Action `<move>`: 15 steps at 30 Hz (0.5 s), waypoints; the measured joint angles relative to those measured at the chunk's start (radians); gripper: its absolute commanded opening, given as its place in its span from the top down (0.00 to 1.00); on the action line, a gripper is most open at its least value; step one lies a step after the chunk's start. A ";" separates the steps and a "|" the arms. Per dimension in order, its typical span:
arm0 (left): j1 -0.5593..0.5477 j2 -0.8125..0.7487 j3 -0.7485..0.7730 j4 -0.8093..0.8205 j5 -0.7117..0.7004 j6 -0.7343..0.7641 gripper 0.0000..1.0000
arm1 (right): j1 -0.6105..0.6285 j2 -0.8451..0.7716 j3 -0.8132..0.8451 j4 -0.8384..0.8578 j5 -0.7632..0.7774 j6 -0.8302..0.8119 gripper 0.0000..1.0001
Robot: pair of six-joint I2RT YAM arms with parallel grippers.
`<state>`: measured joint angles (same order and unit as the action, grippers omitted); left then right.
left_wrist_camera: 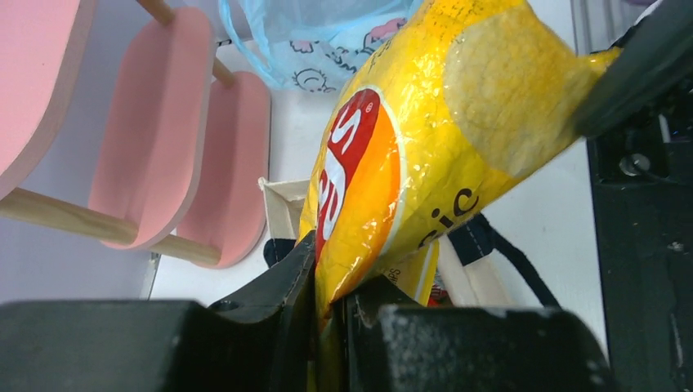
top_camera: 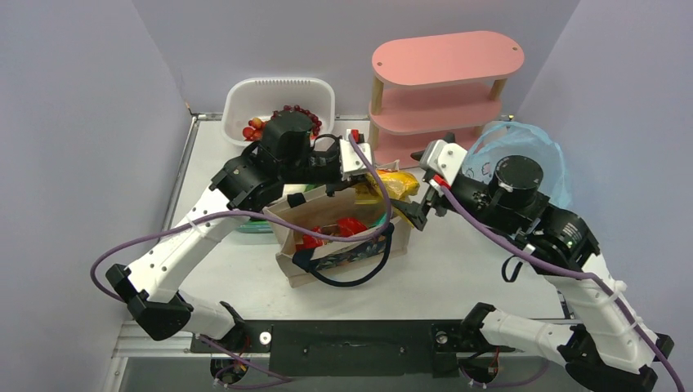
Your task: Untie the knot of the grocery bags and take out the mixed food
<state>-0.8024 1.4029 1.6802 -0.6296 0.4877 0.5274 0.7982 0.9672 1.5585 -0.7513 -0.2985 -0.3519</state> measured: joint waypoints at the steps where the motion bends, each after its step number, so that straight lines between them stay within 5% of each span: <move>1: 0.000 -0.002 0.005 0.003 0.014 -0.013 0.88 | 0.002 0.003 -0.018 0.019 0.015 -0.002 0.10; 9: 0.013 -0.032 0.027 -0.010 0.150 -0.075 0.88 | 0.002 0.004 -0.054 0.037 0.018 -0.075 0.18; 13: 0.019 -0.049 0.027 -0.018 0.204 -0.079 0.87 | 0.002 -0.003 -0.054 0.016 -0.010 -0.119 0.39; 15: 0.020 -0.052 0.027 -0.024 0.227 -0.079 0.88 | 0.002 -0.008 -0.054 0.003 -0.026 -0.133 0.34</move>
<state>-0.7826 1.3510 1.7073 -0.6540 0.7151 0.4488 0.8001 0.9592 1.5047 -0.7483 -0.3244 -0.4850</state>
